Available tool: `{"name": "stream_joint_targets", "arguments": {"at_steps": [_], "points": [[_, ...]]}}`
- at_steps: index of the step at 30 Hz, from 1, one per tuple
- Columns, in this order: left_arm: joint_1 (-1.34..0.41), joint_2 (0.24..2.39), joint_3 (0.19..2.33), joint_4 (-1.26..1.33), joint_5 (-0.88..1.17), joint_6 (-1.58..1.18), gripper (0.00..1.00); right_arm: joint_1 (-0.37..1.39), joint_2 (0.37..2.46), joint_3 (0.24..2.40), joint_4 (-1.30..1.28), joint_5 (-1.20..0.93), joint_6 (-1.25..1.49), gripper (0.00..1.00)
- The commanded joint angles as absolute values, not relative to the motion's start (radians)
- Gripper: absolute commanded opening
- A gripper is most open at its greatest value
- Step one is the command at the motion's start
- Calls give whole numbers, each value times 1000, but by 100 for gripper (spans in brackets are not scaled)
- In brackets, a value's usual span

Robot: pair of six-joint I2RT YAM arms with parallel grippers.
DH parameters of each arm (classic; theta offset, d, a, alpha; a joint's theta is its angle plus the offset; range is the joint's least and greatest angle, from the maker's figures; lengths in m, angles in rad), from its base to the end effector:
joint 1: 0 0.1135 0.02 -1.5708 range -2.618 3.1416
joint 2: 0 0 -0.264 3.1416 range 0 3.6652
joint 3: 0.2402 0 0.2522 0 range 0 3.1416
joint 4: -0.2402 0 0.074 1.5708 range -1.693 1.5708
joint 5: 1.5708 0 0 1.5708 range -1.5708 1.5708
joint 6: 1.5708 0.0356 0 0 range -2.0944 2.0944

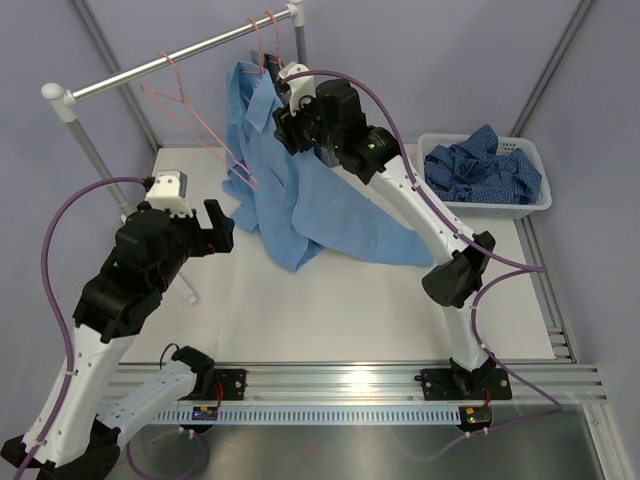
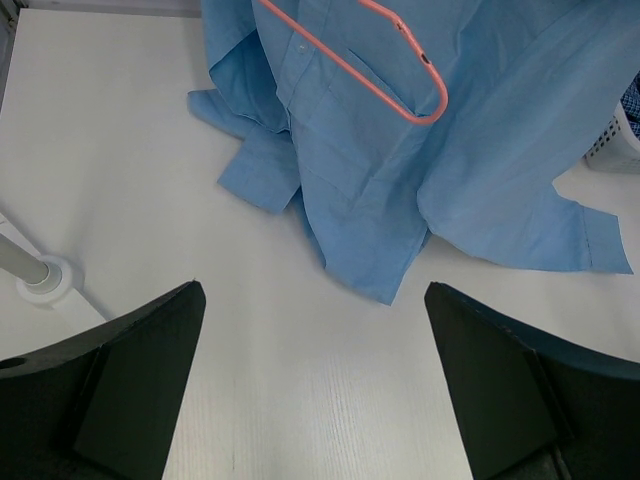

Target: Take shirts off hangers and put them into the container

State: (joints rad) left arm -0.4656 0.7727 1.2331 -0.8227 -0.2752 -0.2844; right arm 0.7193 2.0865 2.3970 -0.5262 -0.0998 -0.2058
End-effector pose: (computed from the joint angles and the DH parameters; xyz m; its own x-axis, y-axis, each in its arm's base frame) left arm 0.1160 -0.0475 0.4220 -0.3615 -0.1205 -0.9245 0.1079 0.9795 -0.1699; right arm 0.3527 0.3136 0.4517 -0.0087 -0.2779 -0.9606 -0.7463 0.6412 -0.1787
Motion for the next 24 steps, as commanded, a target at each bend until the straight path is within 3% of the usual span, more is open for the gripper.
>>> {"name": "stream_joint_targets", "arguments": {"at_steps": [1, 8, 11, 12, 15, 24], "points": [[-462, 772, 1224, -804, -279, -278, 99, 729, 2129, 2485, -558, -109, -176, 53], [-462, 767, 1221, -802, -281, -281, 99, 727, 2163, 2520, -542, -94, -141, 43], [-462, 767, 1221, -802, -282, -282, 99, 729, 2167, 2536, -538, -86, -137, 29], [-462, 767, 1223, -802, -281, -282, 99, 729, 2164, 2537, -534, -83, -135, 17], [-462, 765, 1223, -802, -282, -284, 99, 729, 2143, 2539, -505, -74, -124, 0], [-462, 752, 1239, -802, -290, -282, 99, 729, 1968, 2441, -376, -28, -92, 0]]}}
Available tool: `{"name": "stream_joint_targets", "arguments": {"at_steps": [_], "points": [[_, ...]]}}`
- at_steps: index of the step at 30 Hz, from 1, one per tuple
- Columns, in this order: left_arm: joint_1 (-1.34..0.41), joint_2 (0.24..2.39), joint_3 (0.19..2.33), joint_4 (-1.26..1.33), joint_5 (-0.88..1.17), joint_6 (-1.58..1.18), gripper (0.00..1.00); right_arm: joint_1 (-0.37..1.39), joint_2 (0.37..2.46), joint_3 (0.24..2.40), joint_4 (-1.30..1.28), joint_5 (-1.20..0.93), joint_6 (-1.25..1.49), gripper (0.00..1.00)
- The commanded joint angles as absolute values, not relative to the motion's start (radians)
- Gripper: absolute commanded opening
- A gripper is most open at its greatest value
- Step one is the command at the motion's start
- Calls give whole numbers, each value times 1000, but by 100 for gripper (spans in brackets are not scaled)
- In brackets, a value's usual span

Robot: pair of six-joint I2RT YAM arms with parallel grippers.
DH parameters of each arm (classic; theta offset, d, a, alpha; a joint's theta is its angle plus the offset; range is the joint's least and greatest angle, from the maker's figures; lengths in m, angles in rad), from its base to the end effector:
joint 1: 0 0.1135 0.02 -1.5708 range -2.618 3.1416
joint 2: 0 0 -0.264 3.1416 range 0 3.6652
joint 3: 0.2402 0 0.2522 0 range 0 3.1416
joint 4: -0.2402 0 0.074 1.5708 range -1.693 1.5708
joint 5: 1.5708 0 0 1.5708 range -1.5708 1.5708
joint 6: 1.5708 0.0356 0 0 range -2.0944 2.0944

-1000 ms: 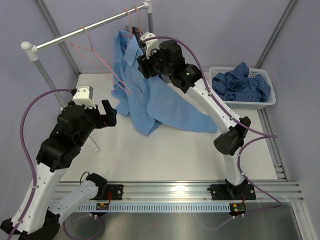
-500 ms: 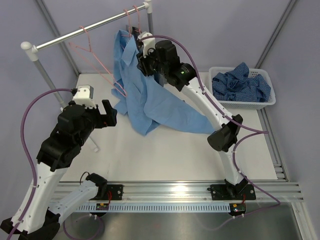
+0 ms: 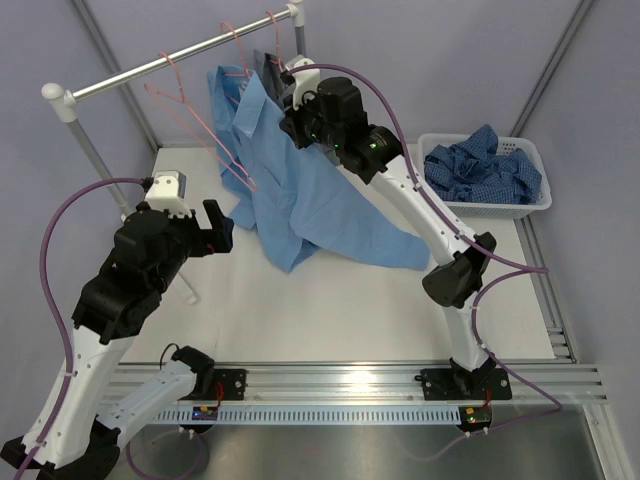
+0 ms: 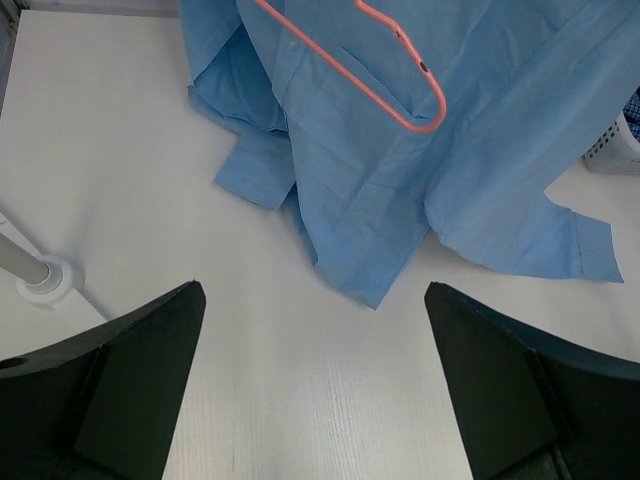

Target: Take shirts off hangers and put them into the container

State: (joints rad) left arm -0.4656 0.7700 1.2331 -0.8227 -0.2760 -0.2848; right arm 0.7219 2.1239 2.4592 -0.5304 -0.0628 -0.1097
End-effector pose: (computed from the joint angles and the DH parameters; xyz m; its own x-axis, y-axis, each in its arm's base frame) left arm 0.1153 -0.0471 0.4223 -0.3591 -0.1221 -0.9253 0.1075 0.9794 -0.1710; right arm 0.3571 0.3174 0.4542 -0.0674 -0.2049 -0.9765 -0.7174 0.6901 -0.0953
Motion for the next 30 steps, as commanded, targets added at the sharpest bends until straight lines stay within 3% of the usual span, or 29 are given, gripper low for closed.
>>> {"name": "stream_joint_targets", "arguments": {"at_steps": [1, 8, 15, 22, 30], "points": [[-462, 753, 1242, -802, -291, -281, 99, 730, 1950, 2419, -356, -23, -89, 0], [-462, 755, 1267, -801, -295, -262, 99, 732, 1786, 2298, -333, -51, -87, 0], [-462, 761, 1324, -799, -230, -198, 99, 735, 1545, 1917, -374, -165, -41, 0], [-462, 822, 1454, -792, -42, -143, 99, 735, 1246, 1646, -507, -253, -32, 0], [-524, 1023, 1630, -698, 199, -241, 99, 736, 1069, 1474, -604, -207, -54, 0]]}}
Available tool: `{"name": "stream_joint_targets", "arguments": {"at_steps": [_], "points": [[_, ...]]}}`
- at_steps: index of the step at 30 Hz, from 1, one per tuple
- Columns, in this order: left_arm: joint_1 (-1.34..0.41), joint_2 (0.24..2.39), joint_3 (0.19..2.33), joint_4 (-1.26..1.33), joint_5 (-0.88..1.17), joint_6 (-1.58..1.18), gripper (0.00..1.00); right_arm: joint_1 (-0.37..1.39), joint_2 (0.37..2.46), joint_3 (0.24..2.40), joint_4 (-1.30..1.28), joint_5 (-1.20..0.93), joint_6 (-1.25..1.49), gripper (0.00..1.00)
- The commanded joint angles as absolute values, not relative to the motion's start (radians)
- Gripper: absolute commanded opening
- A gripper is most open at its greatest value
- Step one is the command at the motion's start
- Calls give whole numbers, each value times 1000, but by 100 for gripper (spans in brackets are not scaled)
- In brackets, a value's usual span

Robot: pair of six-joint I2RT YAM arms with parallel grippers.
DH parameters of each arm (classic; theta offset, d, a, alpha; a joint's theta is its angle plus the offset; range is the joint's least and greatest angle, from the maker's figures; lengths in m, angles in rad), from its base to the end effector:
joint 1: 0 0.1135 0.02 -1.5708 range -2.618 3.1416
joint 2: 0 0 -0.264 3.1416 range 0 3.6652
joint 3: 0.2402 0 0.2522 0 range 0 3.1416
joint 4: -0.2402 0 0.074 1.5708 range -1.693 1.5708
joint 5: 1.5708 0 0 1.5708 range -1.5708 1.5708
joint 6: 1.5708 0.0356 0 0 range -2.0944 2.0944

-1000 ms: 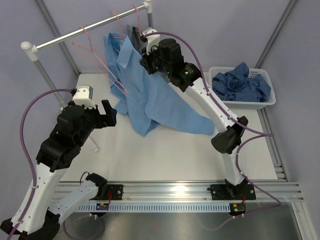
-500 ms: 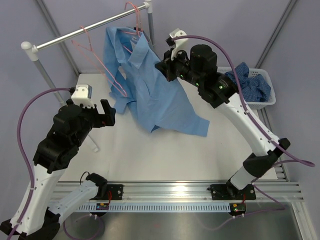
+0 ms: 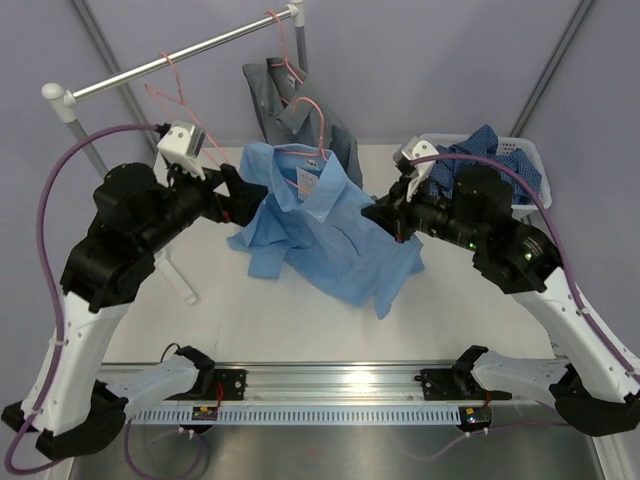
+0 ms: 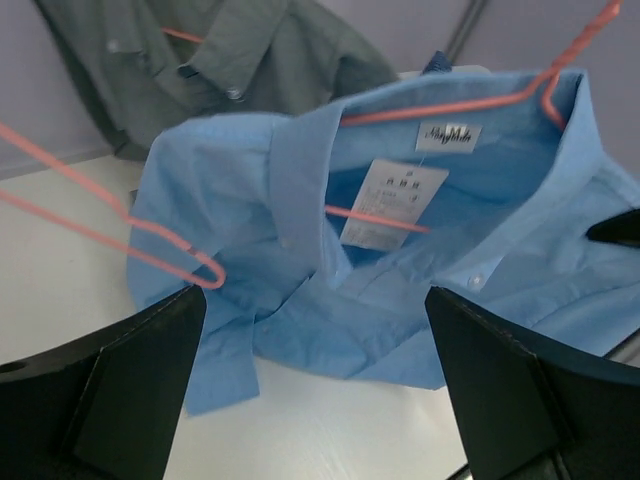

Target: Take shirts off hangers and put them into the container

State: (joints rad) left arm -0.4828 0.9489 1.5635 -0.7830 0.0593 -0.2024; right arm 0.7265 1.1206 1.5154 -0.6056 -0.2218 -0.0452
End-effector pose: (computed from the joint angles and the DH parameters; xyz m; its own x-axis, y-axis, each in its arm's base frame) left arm 0.1228 -0.0667 0.5000 -0.2490 -0.0960 -0.9637 0.4748 0.8552 -0.2079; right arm 0.1551 0.1483 0.4780 -0.1197 -0.1653 -0.9789 -0.8150 0.5794 0.0018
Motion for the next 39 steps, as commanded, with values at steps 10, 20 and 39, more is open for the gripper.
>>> {"name": "stream_joint_targets", "arguments": {"at_steps": [10, 20, 39], "points": [[-834, 1262, 1845, -577, 29, -267, 94, 735, 953, 1293, -592, -195, -6, 0], [-897, 1341, 1827, -551, -162, -271, 85, 735, 923, 1253, -578, -195, -6, 0], [-904, 1377, 1755, -480, -245, -281, 46, 735, 959, 1273, -497, -204, 47, 0]]}}
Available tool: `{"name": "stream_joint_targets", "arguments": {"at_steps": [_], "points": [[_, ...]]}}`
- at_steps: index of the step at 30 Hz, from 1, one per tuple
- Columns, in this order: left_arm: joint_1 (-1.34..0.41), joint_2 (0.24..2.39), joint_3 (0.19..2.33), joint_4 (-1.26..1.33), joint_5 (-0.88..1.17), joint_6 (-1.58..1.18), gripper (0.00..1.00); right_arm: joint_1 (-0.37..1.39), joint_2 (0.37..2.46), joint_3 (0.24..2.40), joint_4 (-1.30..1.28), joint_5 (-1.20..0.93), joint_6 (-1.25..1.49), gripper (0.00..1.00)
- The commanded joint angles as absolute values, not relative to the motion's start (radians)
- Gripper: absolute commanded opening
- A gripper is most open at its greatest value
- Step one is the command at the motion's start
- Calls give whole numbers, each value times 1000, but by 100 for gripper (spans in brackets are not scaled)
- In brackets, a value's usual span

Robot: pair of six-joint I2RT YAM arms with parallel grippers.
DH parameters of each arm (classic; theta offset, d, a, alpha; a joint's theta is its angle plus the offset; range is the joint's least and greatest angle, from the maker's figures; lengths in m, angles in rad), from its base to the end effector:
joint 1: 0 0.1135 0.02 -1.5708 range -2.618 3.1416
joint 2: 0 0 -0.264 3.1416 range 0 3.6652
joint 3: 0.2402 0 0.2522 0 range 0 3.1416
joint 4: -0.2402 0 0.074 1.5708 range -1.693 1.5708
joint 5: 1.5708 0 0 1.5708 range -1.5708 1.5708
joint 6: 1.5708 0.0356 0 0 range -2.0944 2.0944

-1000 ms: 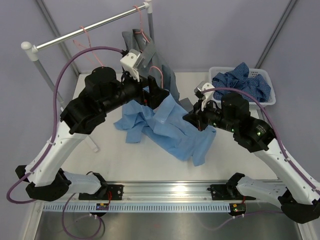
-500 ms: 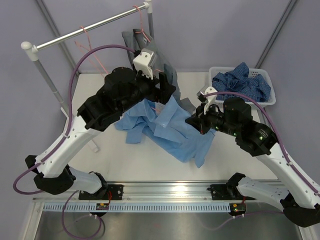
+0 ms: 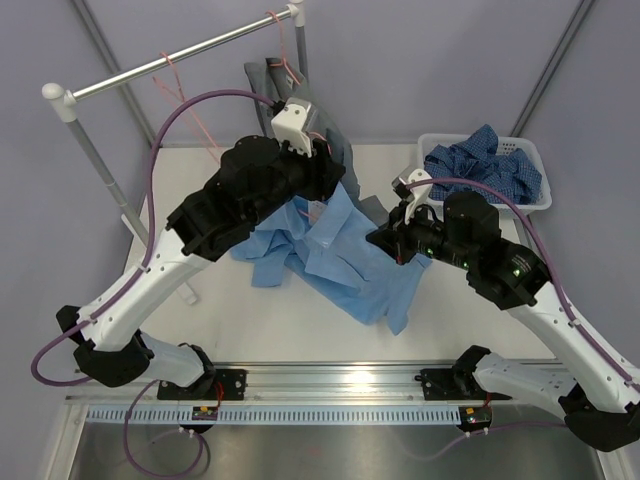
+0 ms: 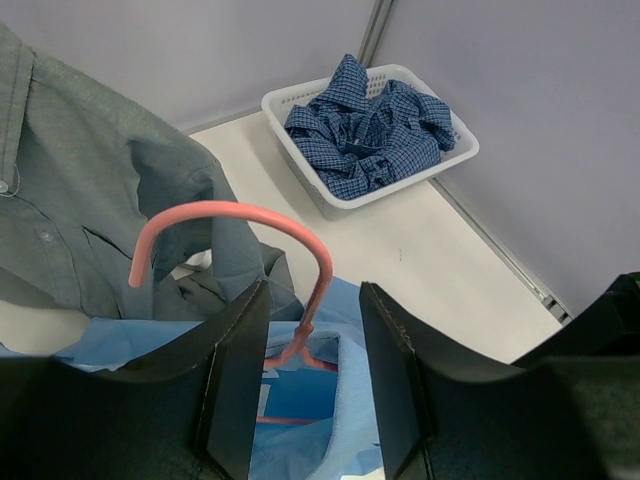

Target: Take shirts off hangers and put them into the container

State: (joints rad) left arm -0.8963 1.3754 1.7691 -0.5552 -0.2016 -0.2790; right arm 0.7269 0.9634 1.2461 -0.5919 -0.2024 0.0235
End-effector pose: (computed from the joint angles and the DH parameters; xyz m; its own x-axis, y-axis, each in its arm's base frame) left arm 0.1801 -0.2138 0.5043 -0.2733 -0.0903 -0.9577 0.5893 0.7712 -0.2409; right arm 0.1384 0.1326 0.4231 -0.2460 -0.1879 -0.9509 -0.7885 0.6093 0.0835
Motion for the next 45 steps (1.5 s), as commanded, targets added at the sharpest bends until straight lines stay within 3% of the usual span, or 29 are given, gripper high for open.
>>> {"name": "stream_joint_targets", "arguments": {"at_steps": [1, 5, 12, 13, 15, 16, 19, 20, 24, 29, 36, 45], "points": [[-904, 1376, 1749, -477, -261, -281, 46, 736, 956, 1272, -485, -204, 52, 0], [-904, 1370, 1709, -446, -287, -273, 43, 735, 957, 1270, -476, -199, 60, 0], [-904, 1364, 1672, -370, -319, -235, 10, 735, 962, 1264, -471, -158, 95, 0], [-904, 1358, 1663, -351, -336, -232, 0, 735, 966, 1267, -483, -146, 101, 6], [-904, 1344, 1632, -292, -366, -209, 0, 736, 969, 1296, -520, -124, 110, 24], [-904, 1345, 1629, -279, -379, -198, 0, 735, 971, 1327, -535, -117, 115, 40], [-904, 1365, 1637, -268, -413, -175, 0, 735, 960, 1376, -590, -55, 137, 60], [-904, 1371, 1637, -264, -417, -167, 0, 735, 956, 1405, -600, -10, 141, 62], [-904, 1405, 1643, -235, -459, -150, 0, 735, 933, 1434, -606, 77, 163, 66], [-904, 1454, 1686, -224, -485, -158, 0, 735, 956, 1408, -563, -56, 283, 66], [-904, 1471, 1712, -224, -514, -170, 0, 742, 1014, 1232, -310, -149, 429, 68], [-905, 1448, 1687, -225, -583, -189, 0, 772, 1120, 1161, -106, -63, 486, 68]]}}
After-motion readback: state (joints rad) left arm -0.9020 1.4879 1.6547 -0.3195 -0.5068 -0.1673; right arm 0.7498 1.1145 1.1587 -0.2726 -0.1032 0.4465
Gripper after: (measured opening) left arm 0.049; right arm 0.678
